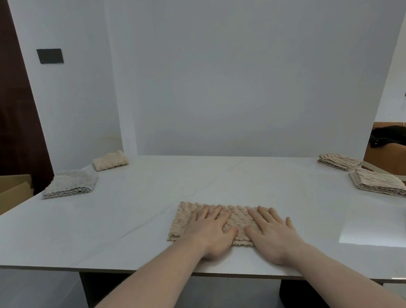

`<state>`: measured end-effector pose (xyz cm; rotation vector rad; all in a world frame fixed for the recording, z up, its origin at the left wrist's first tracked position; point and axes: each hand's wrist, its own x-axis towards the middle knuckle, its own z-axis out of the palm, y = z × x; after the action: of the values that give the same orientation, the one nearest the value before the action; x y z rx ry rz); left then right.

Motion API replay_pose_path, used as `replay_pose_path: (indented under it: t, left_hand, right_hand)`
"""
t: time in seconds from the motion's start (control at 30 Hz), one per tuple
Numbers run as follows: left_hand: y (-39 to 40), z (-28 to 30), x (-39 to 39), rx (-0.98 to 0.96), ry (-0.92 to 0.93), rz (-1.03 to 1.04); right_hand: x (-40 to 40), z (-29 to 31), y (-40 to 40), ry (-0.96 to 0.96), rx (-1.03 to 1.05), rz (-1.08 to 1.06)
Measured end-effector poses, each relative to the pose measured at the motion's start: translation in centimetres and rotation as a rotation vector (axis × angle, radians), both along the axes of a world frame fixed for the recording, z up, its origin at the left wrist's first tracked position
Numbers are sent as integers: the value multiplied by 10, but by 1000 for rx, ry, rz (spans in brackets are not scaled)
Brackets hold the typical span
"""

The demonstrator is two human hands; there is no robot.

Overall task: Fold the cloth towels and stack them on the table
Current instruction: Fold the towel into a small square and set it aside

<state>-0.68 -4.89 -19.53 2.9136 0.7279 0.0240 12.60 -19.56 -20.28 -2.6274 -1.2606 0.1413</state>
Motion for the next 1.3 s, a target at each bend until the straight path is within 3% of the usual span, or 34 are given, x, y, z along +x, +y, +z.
replay_pose_path:
  t: [0.47, 1.07, 1.23, 1.3]
  left_hand:
    - [11, -6, 16, 1, -46, 19]
    - [10, 8, -59, -54, -123, 43]
    - [52, 8, -72, -37, -292, 237]
    - [63, -2, -79, -67, -283, 331]
  right_hand:
    - [19, -1, 10, -18, 15, 33]
    - [-5, 3, -24, 7, 91, 15]
    - [-3, 4, -26, 24, 265, -173]
    - [5, -1, -25, -22, 211, -238]
